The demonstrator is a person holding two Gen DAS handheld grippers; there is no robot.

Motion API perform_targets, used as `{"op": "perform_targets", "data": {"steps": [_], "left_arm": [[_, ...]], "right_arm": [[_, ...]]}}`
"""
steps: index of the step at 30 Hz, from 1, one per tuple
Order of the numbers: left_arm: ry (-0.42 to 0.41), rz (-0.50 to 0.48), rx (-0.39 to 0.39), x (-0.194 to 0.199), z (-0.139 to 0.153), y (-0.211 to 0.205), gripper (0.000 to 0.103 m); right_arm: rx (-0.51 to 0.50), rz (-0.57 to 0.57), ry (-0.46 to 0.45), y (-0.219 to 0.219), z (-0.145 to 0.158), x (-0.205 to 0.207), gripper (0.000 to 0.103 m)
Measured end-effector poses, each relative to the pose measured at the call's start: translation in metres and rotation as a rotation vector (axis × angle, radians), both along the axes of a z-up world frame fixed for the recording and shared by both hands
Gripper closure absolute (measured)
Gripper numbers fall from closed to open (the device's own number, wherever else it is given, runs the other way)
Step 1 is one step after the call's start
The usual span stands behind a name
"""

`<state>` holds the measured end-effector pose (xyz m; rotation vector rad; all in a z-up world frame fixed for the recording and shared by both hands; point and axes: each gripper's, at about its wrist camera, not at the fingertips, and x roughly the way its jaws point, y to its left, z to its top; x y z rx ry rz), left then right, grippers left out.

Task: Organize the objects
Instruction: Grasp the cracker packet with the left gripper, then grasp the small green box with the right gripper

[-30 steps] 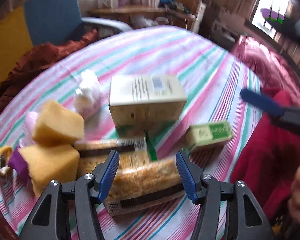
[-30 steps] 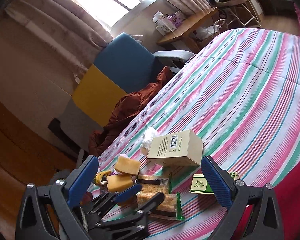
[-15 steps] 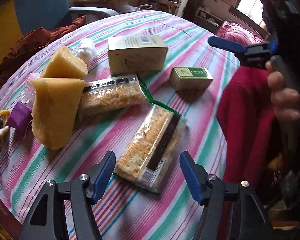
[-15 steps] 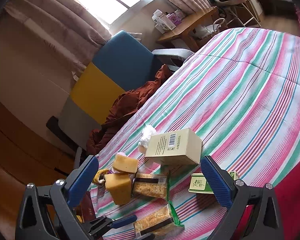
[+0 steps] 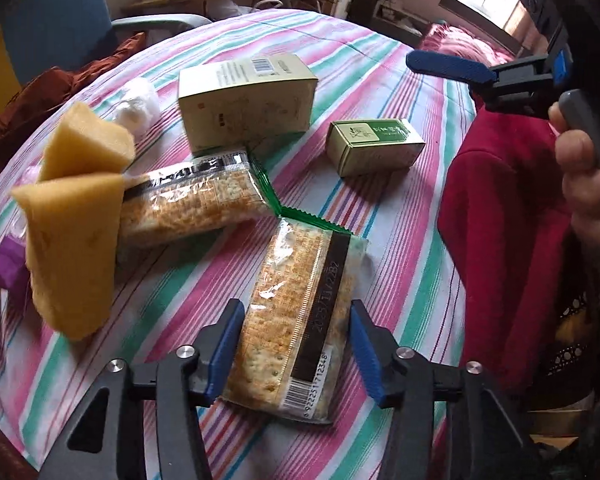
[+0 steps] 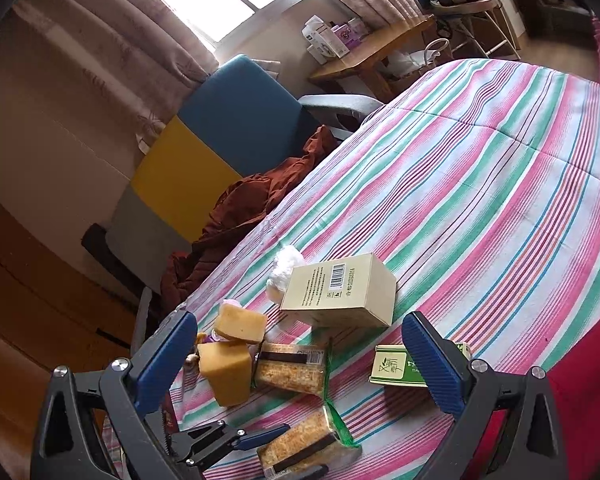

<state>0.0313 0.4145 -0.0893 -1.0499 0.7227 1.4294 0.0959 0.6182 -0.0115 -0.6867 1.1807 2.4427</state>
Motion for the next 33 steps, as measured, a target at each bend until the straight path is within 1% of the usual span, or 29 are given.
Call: {"op": "perform_targets", "data": {"steps": [2, 5, 7, 8, 9, 10, 12, 13, 14, 15, 19, 21, 24, 28, 29, 30, 31, 33], "left_arm": [[-0.010, 0.053, 0.021, -0.001, 0.000, -0.014, 0.053], [-0.002, 0.134, 0.042, -0.002, 0.001, -0.032, 0.053], [-0.011, 0.177, 0.051, -0.005, 0.002, -0.046, 0.053], [-0.012, 0.188, 0.053, -0.005, 0.002, -0.054, 0.053], [-0.013, 0.193, 0.055, -0.003, 0.002, -0.061, 0.053], [-0.015, 0.201, 0.059, -0.001, 0.003, -0.066, 0.053], [-0.022, 0.212, 0.069, 0.001, 0.003, -0.076, 0.052], [-0.024, 0.220, 0.077, 0.003, 0.003, -0.080, 0.053], [-0.027, 0.229, 0.085, 0.004, 0.002, -0.084, 0.053], [-0.032, 0.237, 0.090, 0.004, -0.001, -0.087, 0.053], [-0.068, 0.281, 0.117, 0.004, -0.001, -0.101, 0.053], [-0.060, 0.290, 0.124, 0.007, -0.001, -0.106, 0.053], [-0.049, 0.299, 0.132, 0.010, -0.002, -0.110, 0.053], [-0.042, 0.313, 0.147, 0.011, -0.003, -0.112, 0.052], [-0.039, 0.312, 0.149, 0.012, -0.002, -0.115, 0.052], [-0.037, 0.311, 0.151, 0.012, -0.002, -0.116, 0.053], [-0.036, 0.311, 0.155, 0.012, -0.002, -0.116, 0.053], [-0.036, 0.311, 0.162, 0.012, -0.001, -0.119, 0.053]], "right_arm": [[0.004, 0.007, -0.016, -0.001, -0.001, -0.002, 0.000], [0.005, 0.020, -0.044, -0.002, -0.002, -0.006, 0.000], [-0.032, 0.048, -0.071, 0.000, -0.007, -0.010, 0.000], [-0.071, 0.082, -0.109, 0.003, -0.011, -0.015, 0.000], [-0.085, 0.108, -0.147, 0.004, -0.013, -0.018, 0.000], [-0.079, 0.128, -0.187, 0.006, -0.013, -0.020, 0.000], [-0.010, 0.150, -0.329, 0.009, -0.010, -0.025, 0.000], [0.012, 0.147, -0.385, 0.011, -0.010, -0.025, 0.000], [0.022, 0.145, -0.442, 0.013, -0.012, -0.025, 0.000], [0.020, 0.148, -0.478, 0.015, -0.015, -0.024, 0.000], [-0.002, 0.128, -0.574, 0.022, -0.026, -0.023, 0.000], [-0.028, 0.138, -0.592, 0.022, -0.031, -0.028, 0.000], [-0.013, 0.145, -0.673, 0.021, -0.038, -0.041, 0.000], [-0.039, 0.151, -0.745, 0.023, -0.053, -0.053, 0.001], [-0.037, 0.152, -0.757, 0.023, -0.056, -0.055, 0.007], [-0.027, 0.156, -0.780, 0.022, -0.061, -0.058, 0.019], [-0.017, 0.164, -0.803, 0.021, -0.066, -0.059, 0.028], [0.004, 0.187, -0.824, 0.018, -0.071, -0.060, 0.028]]}}
